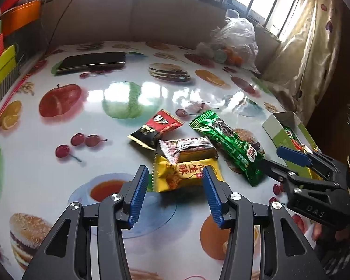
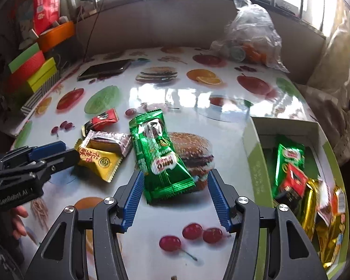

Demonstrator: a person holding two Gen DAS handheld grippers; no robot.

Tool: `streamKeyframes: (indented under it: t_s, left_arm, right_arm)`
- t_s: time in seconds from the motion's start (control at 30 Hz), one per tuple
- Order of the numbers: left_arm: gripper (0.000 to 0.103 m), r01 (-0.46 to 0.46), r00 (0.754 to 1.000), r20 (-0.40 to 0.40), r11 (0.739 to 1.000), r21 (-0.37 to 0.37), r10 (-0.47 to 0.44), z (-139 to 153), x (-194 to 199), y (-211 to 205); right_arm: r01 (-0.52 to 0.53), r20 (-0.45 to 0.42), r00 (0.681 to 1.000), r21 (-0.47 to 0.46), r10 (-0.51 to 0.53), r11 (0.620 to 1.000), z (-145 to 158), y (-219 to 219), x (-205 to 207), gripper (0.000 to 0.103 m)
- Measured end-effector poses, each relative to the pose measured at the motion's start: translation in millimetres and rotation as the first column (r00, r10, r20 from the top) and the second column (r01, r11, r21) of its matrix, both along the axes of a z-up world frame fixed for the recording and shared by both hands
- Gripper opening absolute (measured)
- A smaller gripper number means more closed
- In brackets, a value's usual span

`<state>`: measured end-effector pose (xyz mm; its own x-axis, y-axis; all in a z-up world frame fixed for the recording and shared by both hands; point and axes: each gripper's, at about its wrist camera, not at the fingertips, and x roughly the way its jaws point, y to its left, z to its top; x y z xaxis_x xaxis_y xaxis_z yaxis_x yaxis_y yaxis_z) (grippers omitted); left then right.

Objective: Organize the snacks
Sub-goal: 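Grasp the green Milo packet with the right tool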

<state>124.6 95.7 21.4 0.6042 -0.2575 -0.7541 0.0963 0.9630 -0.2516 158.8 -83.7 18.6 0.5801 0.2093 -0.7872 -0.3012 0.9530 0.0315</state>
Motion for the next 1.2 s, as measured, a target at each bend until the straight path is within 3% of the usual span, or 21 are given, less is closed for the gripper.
streamKeyframes:
  t_s: [0.57, 1.0, 1.2]
  left_arm:
    - [0.049, 0.061, 0.998, -0.019, 0.998, -0.034, -0.061, -3.9, -6.2, -8.2]
    - [0.049, 0.075, 0.997, 0.020, 0.995, 0.058, -0.077, 8.6, -0.8, -6.6]
    - [0.049, 0.075, 0.997, 0.014, 0.996, 0.056, -0.076, 7.0, 10.5, -4.2]
  right_arm:
    - [-0.096, -0.057, 0.994, -0.022, 0.095, 0.995, -16.3, 27.9, 35.1, 0.057]
    - [-0.080, -0.067, 0.995, -0.043, 0.077, 0.996, -25.4, 28.5, 49.6, 0.061]
    - [-0.048, -0.057, 0.997, -0.054, 0.045, 0.997, -24.4, 24.0, 49.9, 0.044]
